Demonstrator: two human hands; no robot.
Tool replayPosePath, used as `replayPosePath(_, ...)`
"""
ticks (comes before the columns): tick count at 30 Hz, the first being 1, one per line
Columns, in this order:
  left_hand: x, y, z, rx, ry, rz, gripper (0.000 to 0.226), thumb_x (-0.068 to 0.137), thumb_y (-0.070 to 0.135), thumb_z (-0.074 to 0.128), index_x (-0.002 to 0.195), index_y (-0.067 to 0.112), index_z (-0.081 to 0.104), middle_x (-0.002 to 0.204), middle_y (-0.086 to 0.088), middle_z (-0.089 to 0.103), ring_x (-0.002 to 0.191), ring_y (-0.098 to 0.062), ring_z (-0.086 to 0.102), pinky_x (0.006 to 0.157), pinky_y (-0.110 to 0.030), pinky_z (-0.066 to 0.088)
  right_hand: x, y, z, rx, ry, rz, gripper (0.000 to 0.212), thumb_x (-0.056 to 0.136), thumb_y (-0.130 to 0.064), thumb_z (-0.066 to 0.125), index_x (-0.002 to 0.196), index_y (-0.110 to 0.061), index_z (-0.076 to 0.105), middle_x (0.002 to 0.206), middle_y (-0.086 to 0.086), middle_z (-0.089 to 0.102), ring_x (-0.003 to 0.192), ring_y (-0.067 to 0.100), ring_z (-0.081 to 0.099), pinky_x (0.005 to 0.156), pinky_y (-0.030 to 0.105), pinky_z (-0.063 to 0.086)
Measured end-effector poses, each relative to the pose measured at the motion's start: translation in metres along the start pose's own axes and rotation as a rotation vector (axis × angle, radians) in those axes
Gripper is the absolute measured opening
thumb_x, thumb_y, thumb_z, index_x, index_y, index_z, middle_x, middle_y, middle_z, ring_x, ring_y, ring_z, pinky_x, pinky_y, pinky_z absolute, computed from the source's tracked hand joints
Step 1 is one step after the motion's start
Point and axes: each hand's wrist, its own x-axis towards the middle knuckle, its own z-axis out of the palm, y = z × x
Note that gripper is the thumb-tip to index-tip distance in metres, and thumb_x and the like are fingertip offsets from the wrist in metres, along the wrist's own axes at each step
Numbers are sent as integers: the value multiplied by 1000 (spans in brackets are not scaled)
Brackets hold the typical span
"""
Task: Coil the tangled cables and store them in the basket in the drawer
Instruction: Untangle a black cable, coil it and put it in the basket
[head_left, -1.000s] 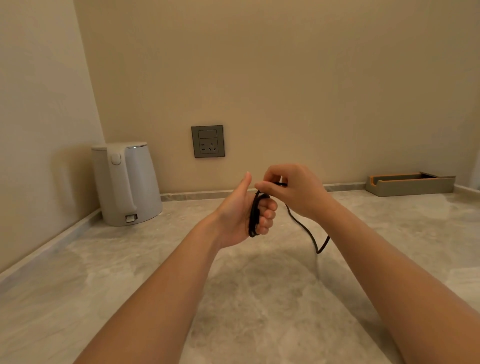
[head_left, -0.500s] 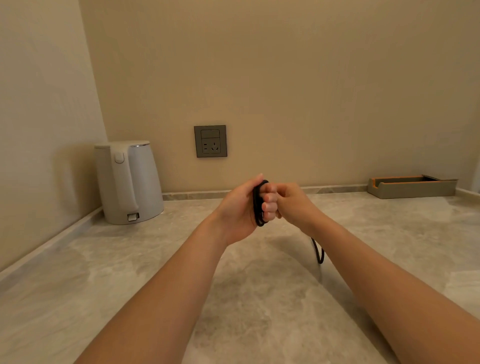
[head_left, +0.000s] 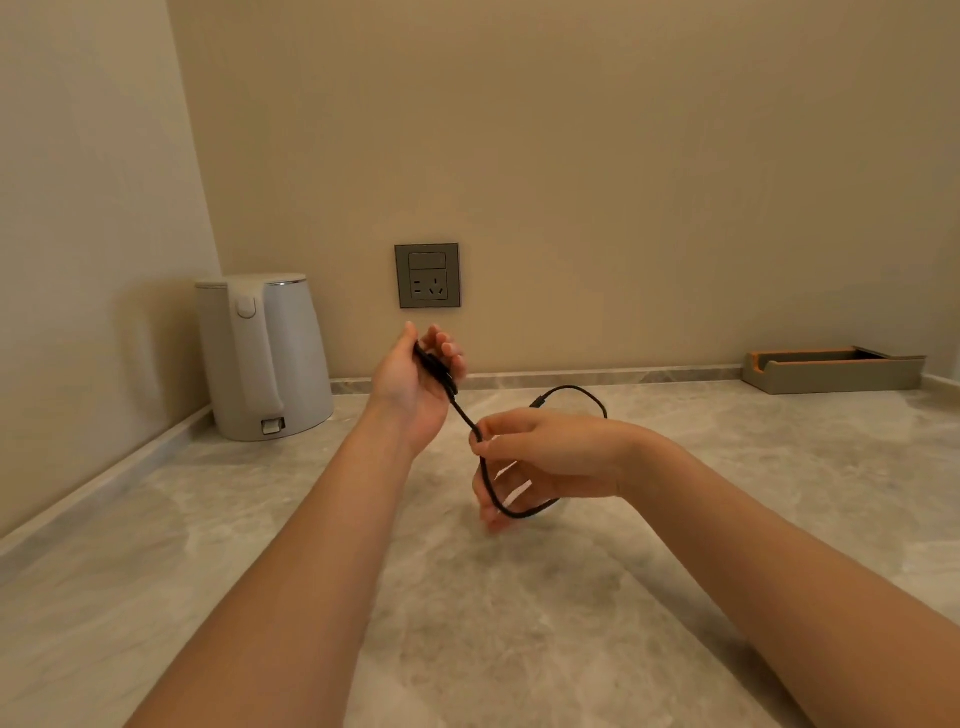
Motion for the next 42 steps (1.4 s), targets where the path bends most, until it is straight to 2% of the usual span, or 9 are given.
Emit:
replayPosePath(4, 4, 0, -5, 50, 78, 39, 42, 104, 34, 31, 76, 9, 51, 51, 1, 53, 40, -8, 51, 42, -17, 45, -2, -10, 2, -238, 128, 30, 18, 100, -15, 33, 96, -11, 50, 61, -1, 42, 49, 10, 39, 48, 20, 36)
replayPosePath(9, -1, -9, -3, 334, 104, 57, 41, 104, 32, 30, 76, 9, 49, 59, -1, 51, 49, -11, 51, 51, -21, 47, -11, -20, -1, -916, 264, -147, 30, 99, -29, 43, 79, -17, 63, 67, 1, 55, 59, 14, 50, 57, 24, 39)
replayPosePath(13, -3, -20, -5, 746, -6, 37, 41, 105, 28, 26, 81, 6, 51, 61, -3, 55, 47, -10, 55, 50, -21, 47, -13, -23, -11, -876, 408, -363, 30, 95, -27, 54, 71, -11, 65, 52, -8, 45, 44, 6, 36, 47, 19, 28)
replayPosePath(17, -10, -31, -4, 946, -207, -176, 41, 105, 26, 29, 82, 6, 56, 65, -4, 56, 50, -11, 55, 52, -22, 47, -6, -14, -27, -776, 625, -497, 33, 93, -26, 56, 60, -22, 56, 54, -10, 47, 51, 6, 41, 55, 29, 37)
replayPosePath(25, -19, -42, 9, 835, -388, -422, 86, 89, 70, -2, 76, 5, 53, 62, -8, 56, 52, -17, 53, 50, -23, 47, 3, 10, -55, -519, 758, -535, 22, 86, -28, 66, 65, -26, 62, 56, -12, 53, 53, 3, 45, 57, 24, 40)
replayPosePath(28, -20, -41, 9, 836, -401, -446, 81, 91, 69, 2, 75, 6, 50, 61, -7, 52, 50, -16, 50, 49, -23, 44, 4, 15, -58, -395, 684, -535, 22, 88, -26, 64, 67, -21, 64, 57, -11, 52, 54, 2, 43, 57, 16, 35)
replayPosePath(35, -20, -33, 4, 771, -431, -438, 60, 100, 51, 14, 68, 10, 43, 49, 2, 42, 39, -9, 38, 40, -19, 34, 19, 29, -46, -237, 638, -490, 40, 99, -26, 46, 70, -1, 57, 67, 7, 46, 64, 13, 42, 62, 22, 35)
replayPosePath(38, -21, -34, 8, 617, -406, -405, 51, 101, 41, 19, 68, 10, 42, 47, 4, 38, 36, -8, 33, 37, -19, 32, 24, 30, -40, -100, 632, -422, 44, 102, -26, 38, 63, -11, 51, 63, 5, 41, 54, 9, 35, 55, 19, 31)
replayPosePath(42, -15, -26, 10, 284, -269, -260, 40, 101, 31, 27, 69, 12, 43, 48, 4, 40, 35, -7, 37, 36, -16, 33, 28, 39, -39, -503, 554, -136, 48, 103, -31, 33, 67, -13, 60, 61, 4, 52, 49, 10, 42, 54, 22, 35)
